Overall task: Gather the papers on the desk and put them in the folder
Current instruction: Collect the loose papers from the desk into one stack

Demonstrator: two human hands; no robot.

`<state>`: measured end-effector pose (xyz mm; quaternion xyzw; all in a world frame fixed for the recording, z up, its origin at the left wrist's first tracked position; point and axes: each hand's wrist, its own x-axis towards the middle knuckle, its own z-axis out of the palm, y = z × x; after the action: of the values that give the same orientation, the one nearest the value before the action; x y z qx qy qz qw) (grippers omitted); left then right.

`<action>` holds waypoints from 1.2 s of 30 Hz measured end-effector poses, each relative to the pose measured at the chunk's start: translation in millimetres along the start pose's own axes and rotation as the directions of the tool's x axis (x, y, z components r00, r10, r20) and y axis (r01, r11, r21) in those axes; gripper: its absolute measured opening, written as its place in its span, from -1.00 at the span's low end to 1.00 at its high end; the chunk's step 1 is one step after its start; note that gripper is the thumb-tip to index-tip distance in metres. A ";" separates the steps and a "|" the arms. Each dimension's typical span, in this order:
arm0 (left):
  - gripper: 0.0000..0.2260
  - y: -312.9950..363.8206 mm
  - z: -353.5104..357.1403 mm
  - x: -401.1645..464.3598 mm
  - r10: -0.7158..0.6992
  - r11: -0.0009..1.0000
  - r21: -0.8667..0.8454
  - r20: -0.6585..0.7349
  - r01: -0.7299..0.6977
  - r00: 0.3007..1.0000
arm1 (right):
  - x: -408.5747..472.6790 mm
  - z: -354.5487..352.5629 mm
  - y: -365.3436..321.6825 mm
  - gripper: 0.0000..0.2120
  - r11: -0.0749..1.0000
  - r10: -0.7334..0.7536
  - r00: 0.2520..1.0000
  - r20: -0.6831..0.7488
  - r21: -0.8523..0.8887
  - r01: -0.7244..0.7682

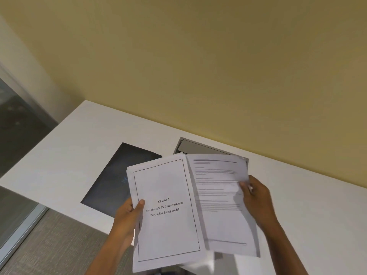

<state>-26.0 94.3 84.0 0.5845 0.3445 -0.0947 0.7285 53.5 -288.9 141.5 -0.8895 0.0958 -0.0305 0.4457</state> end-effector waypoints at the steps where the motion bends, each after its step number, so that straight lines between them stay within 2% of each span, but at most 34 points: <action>1: -0.80 1.6 2.5 -0.3 0.000 1.000 -0.001 0.023 0.000 1.000 | -3.0 8.9 -5.8 -0.87 0.996 0.045 0.997 0.063 0.080 -0.050; 3: -0.78 3.7 6.5 -1.9 0.000 1.000 0.002 0.068 0.000 0.998 | -9.3 25.6 -16.4 -0.79 0.971 0.103 0.978 0.179 0.197 -0.138; 6: -0.76 5.4 9.5 -5.1 -0.010 1.000 0.004 0.091 0.010 0.996 | -18.6 47.3 -23.7 -0.76 0.939 0.128 0.943 0.308 0.267 -0.215; 13: -0.77 2.2 5.9 -11.7 -0.068 0.997 0.044 0.157 0.062 0.985 | -34.1 86.4 -24.6 -0.79 0.919 0.137 0.873 0.469 0.269 -0.288; 18: -0.77 -4.8 1.1 -7.9 -0.103 0.994 0.057 0.186 0.094 0.977 | -38.8 97.8 -35.0 -0.69 0.897 0.108 0.768 0.631 0.271 -0.348; 21: -0.78 -11.9 -3.9 -5.6 -0.096 0.992 0.090 0.144 0.084 0.985 | -37.1 106.3 -33.0 -0.74 0.882 0.163 0.703 0.692 0.218 -0.418; 23: -0.80 -20.2 -9.5 -2.6 -0.084 0.992 0.102 0.042 0.079 0.996 | -31.4 113.2 -28.8 -0.63 0.867 0.218 0.672 0.708 0.176 -0.467; 25: -0.82 -27.6 -15.7 -0.9 -0.070 0.991 0.104 -0.077 0.078 0.995 | -20.7 121.6 -22.2 -0.67 0.919 0.238 0.735 0.635 0.097 -0.382; 26: -0.82 -30.3 -18.4 -1.0 -0.061 0.992 0.105 -0.126 0.075 0.990 | -14.1 125.1 -17.4 -0.71 0.960 0.227 0.783 0.579 0.002 -0.280; 27: -0.82 -32.4 -20.8 -2.0 -0.050 0.992 0.103 -0.168 0.068 0.985 | -7.3 128.0 -12.5 -0.66 0.980 0.199 0.813 0.548 -0.116 -0.162; 28: -0.82 -34.5 -22.9 -2.8 -0.041 0.993 0.098 -0.203 0.062 0.978 | -0.4 131.1 -9.4 -0.52 0.973 0.179 0.818 0.547 -0.223 -0.064; 30: -0.83 -39.0 -28.6 -3.4 -0.047 0.994 0.085 -0.250 0.070 0.967 | 13.4 135.5 -7.7 -0.27 0.945 0.182 0.803 0.568 -0.326 0.016; 36: -0.86 -45.4 -43.0 -7.3 -0.095 0.994 0.026 -0.305 0.108 0.948 | 49.5 153.5 5.2 0.16 0.857 0.186 0.795 0.578 -0.491 0.156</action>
<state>-72.8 118.2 49.4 0.5891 0.4797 -0.0484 0.6485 122.7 -180.9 43.6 -0.9365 -0.0403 0.2862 0.1984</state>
